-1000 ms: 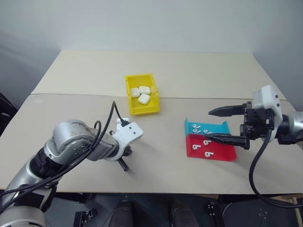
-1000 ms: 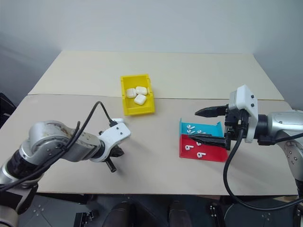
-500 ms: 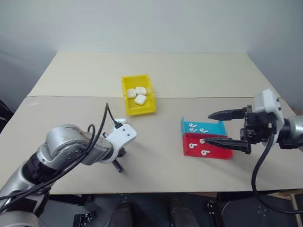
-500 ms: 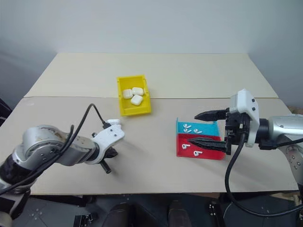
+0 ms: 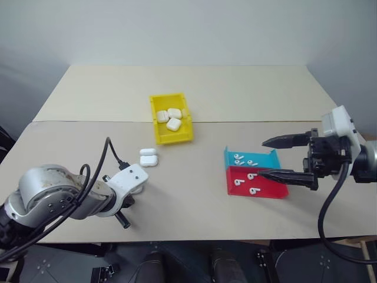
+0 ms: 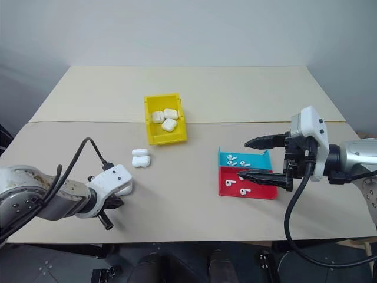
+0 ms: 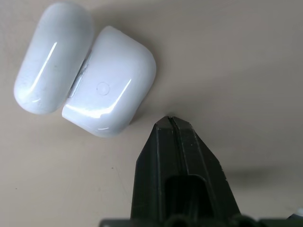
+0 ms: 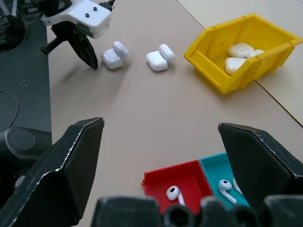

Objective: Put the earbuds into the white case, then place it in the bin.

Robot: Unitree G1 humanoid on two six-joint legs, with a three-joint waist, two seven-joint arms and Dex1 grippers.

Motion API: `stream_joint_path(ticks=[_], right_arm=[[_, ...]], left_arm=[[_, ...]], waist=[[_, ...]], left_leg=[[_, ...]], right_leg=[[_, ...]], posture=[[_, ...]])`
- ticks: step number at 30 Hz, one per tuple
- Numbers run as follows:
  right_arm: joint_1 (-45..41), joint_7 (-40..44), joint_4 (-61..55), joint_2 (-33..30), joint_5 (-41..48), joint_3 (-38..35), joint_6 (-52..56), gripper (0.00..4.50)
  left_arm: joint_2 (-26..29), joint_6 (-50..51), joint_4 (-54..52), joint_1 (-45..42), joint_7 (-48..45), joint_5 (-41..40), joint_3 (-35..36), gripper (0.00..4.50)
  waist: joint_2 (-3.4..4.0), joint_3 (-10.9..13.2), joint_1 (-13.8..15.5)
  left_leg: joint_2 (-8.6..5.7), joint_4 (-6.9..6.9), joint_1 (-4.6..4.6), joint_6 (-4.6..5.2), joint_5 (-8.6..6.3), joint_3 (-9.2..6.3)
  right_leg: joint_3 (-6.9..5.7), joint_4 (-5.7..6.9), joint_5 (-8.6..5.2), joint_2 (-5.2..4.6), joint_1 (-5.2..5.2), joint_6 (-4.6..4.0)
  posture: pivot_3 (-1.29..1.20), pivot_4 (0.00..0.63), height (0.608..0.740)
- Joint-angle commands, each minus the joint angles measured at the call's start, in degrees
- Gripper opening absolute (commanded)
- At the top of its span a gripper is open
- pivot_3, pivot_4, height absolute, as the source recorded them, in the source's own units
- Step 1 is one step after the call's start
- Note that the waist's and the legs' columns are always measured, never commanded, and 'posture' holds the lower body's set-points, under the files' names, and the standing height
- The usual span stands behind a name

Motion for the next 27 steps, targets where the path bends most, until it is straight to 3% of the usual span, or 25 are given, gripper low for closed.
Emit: stream_joint_path(ticks=[1, 7, 13, 22, 27], right_arm=[[-1.14, -0.01, -0.96, -0.93, 0.88, -1.07, 0.43, 4.50], [-0.58, -0.48, -1.86, -1.45, 1.78, -2.17, 1.59, 4.50], [0.76, -0.98, -3.27, -2.18, 2.83, -4.27, 3.06, 4.50], [1.45, -1.41, -3.67, -2.69, 3.40, -5.47, 3.34, 4.50], [0.30, -1.82, -3.15, -2.33, 3.25, -4.28, 3.15, 4.50]], left_arm=[[-0.84, 1.19, 0.95, 1.12, 2.48, 4.75, -0.01, 0.01], [-2.01, 1.19, 1.74, 0.06, 1.58, 8.96, -1.19, 0.01], [0.38, 1.19, 1.55, -1.67, -1.51, 10.53, -2.12, 0.01], [5.61, 1.19, 0.75, -3.85, -5.86, -3.29, 0.38, 0.01], [4.80, 1.19, 0.90, -2.47, -1.32, -2.54, -0.07, 0.01]], waist=[[0.01, 0.00, 0.13], [0.01, 0.00, 0.35], [0.00, 0.00, 0.19], [-0.08, 0.04, 0.41], [-0.09, 0.05, 0.58]], left_leg=[[0.00, 0.00, 0.01, 0.00, 0.00, 0.00], [-0.01, 0.02, 0.12, -0.03, 0.02, -0.01], [-0.01, 0.01, 0.18, -0.06, 0.08, -0.04], [0.00, 0.00, -0.20, -0.02, 0.05, -0.05], [0.00, 0.00, -0.23, 0.00, 0.04, -0.05]], right_leg=[[0.00, 0.02, 0.00, 0.00, 0.01, 0.00], [-0.01, 0.15, 0.03, 0.00, 0.09, -0.04], [-0.01, 0.22, 0.07, 0.02, 0.09, -0.10], [-0.04, -0.02, 0.08, 0.00, -0.15, -0.06], [-0.05, -0.08, 0.07, 0.00, -0.16, -0.06]], posture=[[0.00, 0.150, 0.740], [0.00, 0.150, 0.740], [0.00, 0.150, 0.740], [0.00, 0.150, 0.740], [0.00, 0.150, 0.740]])
